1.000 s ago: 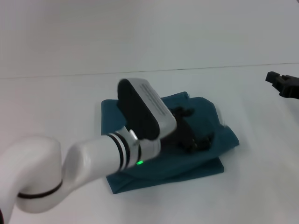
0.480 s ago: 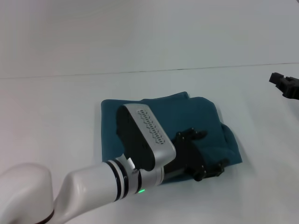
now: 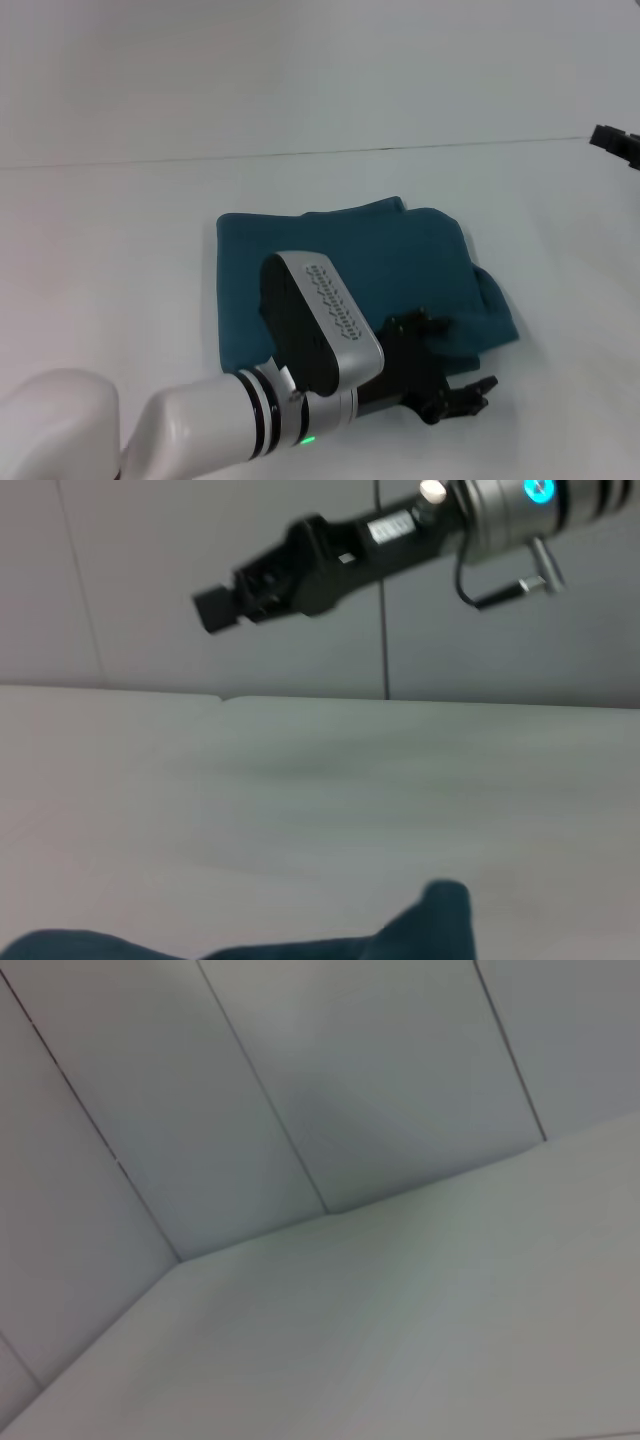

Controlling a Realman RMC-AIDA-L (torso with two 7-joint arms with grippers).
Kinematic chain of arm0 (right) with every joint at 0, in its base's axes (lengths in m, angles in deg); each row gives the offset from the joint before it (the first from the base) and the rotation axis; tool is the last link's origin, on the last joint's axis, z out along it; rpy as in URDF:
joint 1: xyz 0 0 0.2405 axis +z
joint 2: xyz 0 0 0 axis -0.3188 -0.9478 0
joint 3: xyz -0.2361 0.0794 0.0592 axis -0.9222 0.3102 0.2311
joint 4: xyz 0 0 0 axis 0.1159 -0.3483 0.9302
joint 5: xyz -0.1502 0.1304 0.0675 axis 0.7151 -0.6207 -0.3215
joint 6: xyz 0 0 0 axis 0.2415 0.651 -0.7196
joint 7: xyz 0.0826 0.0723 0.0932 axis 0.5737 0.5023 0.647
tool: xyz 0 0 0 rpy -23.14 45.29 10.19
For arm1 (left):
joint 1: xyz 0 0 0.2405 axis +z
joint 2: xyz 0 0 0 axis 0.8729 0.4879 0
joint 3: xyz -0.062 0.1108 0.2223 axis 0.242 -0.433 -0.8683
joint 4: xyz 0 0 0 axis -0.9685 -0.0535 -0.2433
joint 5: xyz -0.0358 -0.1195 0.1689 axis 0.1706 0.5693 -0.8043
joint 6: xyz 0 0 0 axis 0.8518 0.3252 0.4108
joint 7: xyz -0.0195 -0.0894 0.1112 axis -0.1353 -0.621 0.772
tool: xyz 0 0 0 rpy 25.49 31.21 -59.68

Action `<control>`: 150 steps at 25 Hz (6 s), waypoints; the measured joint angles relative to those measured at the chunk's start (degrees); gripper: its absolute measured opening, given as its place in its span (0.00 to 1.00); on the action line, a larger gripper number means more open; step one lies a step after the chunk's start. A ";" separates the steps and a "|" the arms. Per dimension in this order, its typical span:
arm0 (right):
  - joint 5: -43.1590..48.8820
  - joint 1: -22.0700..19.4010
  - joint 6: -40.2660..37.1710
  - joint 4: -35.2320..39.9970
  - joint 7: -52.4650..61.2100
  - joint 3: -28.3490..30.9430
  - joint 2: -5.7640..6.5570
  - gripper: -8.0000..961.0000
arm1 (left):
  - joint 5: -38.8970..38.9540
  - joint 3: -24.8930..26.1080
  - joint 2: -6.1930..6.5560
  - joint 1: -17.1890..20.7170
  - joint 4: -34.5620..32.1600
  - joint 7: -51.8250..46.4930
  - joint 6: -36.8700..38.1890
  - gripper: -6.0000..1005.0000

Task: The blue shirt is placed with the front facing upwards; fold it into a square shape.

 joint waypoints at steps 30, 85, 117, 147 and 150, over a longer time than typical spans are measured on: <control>31.91 23.56 8.45 -6.81 43.36 -31.00 4.38 0.60 | 0.84 24.57 0.09 8.74 1.76 -3.77 22.56 0.81; 30.33 19.33 18.99 4.06 43.23 -36.99 -6.19 0.10 | 0.66 23.79 0.01 8.33 -1.39 -3.29 24.07 0.81; 20.97 13.09 25.59 13.11 43.81 -43.16 -5.17 0.49 | 0.64 25.48 0.33 8.86 -2.30 -3.13 25.89 0.81; -12.92 -10.70 7.09 9.77 -6.91 -32.76 -5.61 0.72 | -44.81 36.49 0.00 22.78 19.69 -28.81 25.27 0.81; -12.95 -10.35 7.11 9.69 -6.97 -33.11 -5.61 0.72 | -47.14 34.15 0.01 22.39 20.25 -28.30 21.46 0.81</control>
